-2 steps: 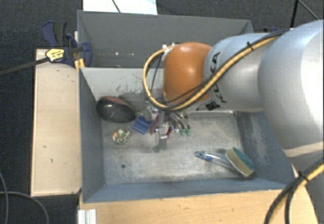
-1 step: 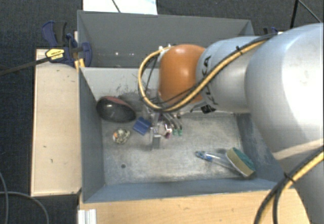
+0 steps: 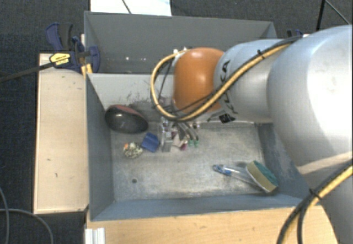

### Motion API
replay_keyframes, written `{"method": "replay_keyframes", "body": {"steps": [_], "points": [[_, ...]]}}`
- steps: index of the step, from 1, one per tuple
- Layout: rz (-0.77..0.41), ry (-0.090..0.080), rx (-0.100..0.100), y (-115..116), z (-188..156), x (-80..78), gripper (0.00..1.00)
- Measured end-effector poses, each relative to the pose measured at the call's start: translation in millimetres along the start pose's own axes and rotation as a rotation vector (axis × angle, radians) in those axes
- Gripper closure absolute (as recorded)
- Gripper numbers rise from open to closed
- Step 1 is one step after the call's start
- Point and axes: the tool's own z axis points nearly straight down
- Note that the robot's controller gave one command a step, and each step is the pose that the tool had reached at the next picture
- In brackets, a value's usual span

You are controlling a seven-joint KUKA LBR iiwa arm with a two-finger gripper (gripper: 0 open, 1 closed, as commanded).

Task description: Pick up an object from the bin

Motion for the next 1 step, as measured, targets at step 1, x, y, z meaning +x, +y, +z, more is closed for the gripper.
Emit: {"method": "replay_keyframes", "body": {"steps": [1], "points": [[0.001, 0.007, 0.002, -0.8, 2.8, 2.3, 0.00]]}}
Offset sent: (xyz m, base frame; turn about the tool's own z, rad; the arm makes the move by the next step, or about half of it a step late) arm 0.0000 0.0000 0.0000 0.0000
